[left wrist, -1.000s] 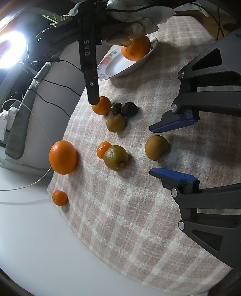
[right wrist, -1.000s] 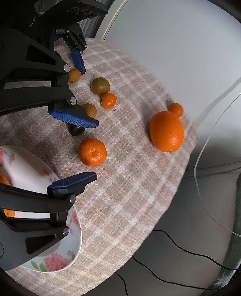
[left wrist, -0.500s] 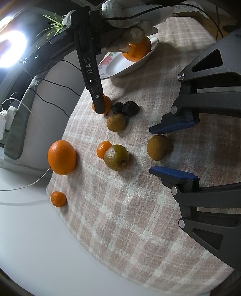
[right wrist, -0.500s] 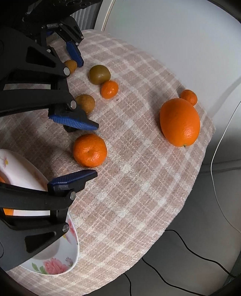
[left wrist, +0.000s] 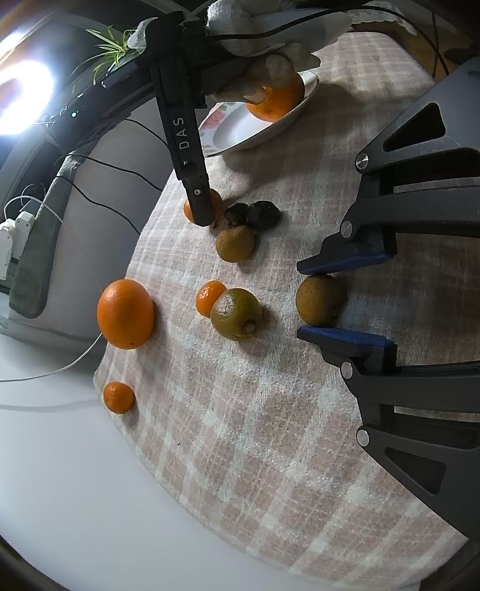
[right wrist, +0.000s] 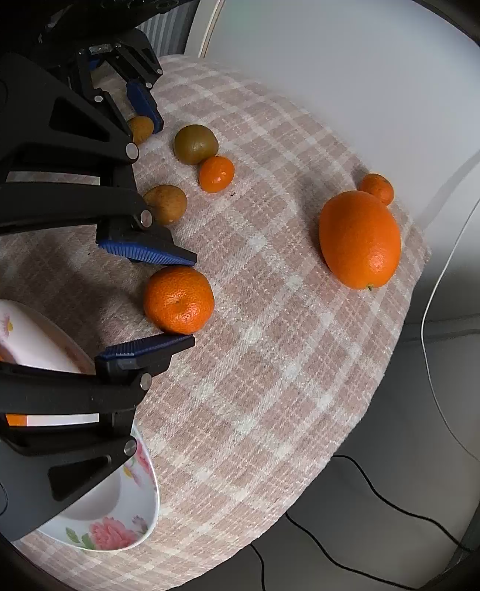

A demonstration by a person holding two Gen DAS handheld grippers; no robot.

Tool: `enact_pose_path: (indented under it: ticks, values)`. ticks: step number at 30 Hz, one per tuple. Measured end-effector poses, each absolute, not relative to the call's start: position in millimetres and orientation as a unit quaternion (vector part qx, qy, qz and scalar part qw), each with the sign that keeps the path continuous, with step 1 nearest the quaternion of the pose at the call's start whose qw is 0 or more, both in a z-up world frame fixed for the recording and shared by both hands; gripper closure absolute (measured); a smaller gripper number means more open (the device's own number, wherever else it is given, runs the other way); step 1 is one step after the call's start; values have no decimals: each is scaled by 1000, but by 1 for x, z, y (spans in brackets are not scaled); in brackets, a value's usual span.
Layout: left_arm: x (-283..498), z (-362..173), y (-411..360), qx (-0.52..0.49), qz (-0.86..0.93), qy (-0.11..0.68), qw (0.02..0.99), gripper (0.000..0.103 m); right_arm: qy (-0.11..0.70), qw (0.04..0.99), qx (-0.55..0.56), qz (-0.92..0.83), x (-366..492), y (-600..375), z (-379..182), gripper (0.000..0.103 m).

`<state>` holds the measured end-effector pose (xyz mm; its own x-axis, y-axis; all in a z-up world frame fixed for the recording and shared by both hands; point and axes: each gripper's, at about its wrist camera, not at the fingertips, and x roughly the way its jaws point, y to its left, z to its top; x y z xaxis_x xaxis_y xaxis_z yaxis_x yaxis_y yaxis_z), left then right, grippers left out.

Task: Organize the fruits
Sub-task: 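Close the right tool on the tangerine while the left tool closes on the kiwi, then carry the tangerine with the right tool while the left tool carries the kiwi over the plate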

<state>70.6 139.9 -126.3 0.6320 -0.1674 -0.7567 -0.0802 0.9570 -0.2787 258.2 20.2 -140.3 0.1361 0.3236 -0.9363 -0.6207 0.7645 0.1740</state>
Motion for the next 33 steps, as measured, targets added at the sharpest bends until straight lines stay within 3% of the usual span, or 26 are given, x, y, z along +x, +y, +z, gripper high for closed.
enact_pose_path:
  ticks: [33]
  values:
    - [95, -86, 59, -144, -122, 395, 899, 77, 520, 799, -55, 296, 246, -123, -77, 65]
